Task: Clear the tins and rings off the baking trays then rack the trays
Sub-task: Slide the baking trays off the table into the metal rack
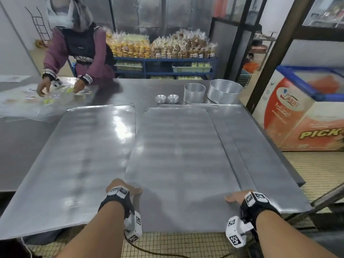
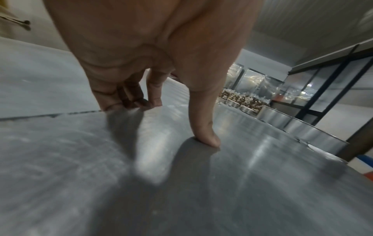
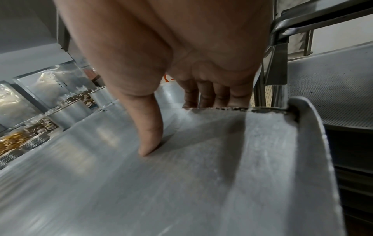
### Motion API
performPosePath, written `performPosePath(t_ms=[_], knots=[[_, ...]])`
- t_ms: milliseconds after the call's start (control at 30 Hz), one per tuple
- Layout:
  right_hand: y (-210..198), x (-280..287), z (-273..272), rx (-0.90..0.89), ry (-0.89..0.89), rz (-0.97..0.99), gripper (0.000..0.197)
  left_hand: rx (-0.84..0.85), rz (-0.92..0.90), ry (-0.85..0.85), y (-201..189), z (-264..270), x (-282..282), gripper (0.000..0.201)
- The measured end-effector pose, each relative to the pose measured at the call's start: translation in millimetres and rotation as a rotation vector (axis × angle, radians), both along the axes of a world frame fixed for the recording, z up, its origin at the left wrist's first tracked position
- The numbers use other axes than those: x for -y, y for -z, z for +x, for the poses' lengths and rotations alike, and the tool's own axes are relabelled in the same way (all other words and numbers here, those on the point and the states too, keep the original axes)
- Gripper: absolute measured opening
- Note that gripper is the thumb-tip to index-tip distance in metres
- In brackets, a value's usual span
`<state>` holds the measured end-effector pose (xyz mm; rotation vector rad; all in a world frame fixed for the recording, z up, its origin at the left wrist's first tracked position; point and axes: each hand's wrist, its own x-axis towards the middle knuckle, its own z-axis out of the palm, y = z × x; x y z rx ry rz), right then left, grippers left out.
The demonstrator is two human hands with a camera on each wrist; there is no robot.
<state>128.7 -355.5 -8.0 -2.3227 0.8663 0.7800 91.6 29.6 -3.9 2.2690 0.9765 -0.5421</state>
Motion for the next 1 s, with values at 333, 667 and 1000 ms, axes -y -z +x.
performPosePath(t_ms=[333, 667, 1000], knots=[[69, 76, 48, 0.03, 0.037, -0.012, 0.073, 0.032, 0.045, -0.009, 15, 41, 50, 0.08], [32, 80, 52, 0.18, 0.255, 0.018, 0.078, -0.012, 0.041, -0.077, 51, 69, 71, 0.065], [42, 71, 76, 0.251, 0.214, 0.076, 0.072, -0.072, 0.129, -0.176, 56, 77, 89, 0.075]])
